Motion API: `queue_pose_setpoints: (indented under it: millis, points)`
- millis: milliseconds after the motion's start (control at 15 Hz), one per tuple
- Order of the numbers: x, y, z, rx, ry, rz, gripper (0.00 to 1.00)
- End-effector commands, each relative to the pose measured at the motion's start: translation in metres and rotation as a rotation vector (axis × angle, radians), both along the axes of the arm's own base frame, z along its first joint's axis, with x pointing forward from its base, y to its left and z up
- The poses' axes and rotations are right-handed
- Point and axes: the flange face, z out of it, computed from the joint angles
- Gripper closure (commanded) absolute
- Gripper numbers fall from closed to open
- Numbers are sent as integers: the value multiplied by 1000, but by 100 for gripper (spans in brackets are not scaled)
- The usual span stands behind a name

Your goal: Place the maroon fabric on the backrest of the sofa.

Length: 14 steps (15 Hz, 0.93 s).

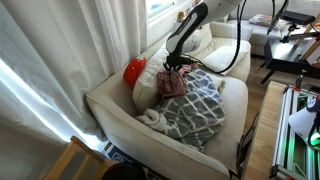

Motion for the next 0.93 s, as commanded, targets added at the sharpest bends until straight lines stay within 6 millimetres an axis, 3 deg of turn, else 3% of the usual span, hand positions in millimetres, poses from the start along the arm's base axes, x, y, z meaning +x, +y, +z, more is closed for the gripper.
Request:
queue_pose_setpoints:
  millis: [0, 200, 333, 400, 533, 867]
  points:
    - [6, -10, 6, 22, 51, -32, 100]
    - [9, -19, 27, 21, 69, -56, 99]
    - [19, -24, 66, 17, -2, -67, 99]
    - [27, -15, 100, 18, -66, -68, 99]
    - [36, -11, 143, 12, -188, -53, 99]
    - [51, 23, 260, -16, -456, -18, 99]
